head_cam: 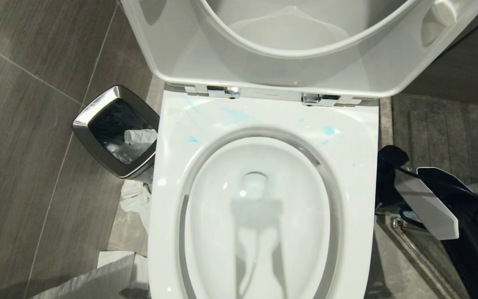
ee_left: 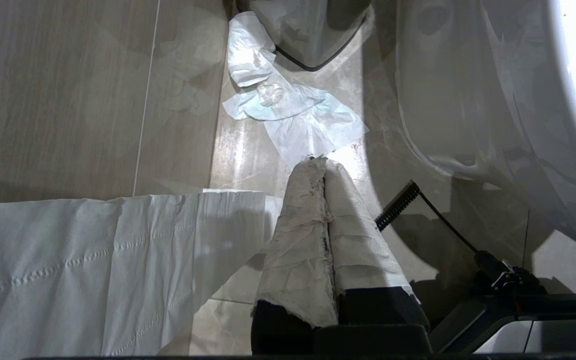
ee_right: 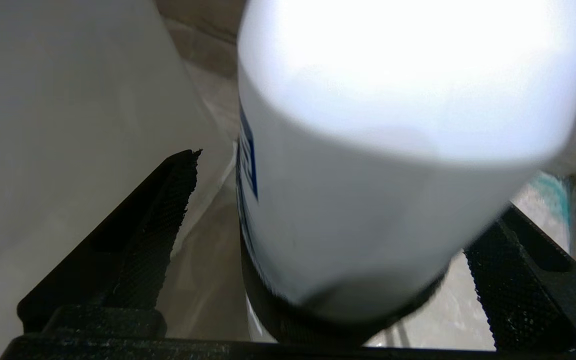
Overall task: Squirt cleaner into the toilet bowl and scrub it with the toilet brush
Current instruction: Pour in the cleaning agent
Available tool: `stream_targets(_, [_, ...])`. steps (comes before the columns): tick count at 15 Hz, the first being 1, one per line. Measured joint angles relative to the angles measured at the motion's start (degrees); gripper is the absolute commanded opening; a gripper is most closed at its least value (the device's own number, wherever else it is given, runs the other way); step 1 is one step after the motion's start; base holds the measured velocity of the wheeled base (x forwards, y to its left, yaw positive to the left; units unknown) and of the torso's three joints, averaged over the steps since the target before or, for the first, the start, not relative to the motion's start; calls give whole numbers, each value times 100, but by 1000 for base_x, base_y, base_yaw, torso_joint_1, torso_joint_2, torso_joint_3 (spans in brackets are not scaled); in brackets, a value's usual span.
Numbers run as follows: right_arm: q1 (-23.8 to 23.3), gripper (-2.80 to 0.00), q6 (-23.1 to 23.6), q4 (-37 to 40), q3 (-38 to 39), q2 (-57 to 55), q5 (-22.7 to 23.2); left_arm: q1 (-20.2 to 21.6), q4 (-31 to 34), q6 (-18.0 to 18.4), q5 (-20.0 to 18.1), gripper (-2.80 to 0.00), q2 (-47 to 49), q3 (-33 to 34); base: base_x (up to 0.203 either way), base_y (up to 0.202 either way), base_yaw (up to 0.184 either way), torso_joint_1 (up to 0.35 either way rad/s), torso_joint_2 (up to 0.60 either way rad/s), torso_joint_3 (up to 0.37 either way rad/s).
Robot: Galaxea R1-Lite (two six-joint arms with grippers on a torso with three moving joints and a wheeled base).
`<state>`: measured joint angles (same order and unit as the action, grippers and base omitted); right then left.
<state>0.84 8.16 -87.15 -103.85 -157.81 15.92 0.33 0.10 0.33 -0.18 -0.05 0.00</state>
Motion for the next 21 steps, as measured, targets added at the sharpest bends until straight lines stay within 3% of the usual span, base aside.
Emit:
stream_targets(3, [9,0,-4,0,-193,-37,-12,0,0,-3,0,-280,0,0,0,0,0,0,0,0])
stream_targets(4, [9,-182,-6,-2,-258,-52,-13,0,0,-3,0,-280,0,0,0,0,0,0,0,0])
stream_targets(5, [12,-280,-4,-2,-310,-71,-24,0,0,-3,0,-280,0,0,0,0,0,0,0,0])
stream_targets(21, [-123,-280,-22,11,-328,288,-483,-2,0,-2,-2,-280,0,0,0,0,0,0,0,0])
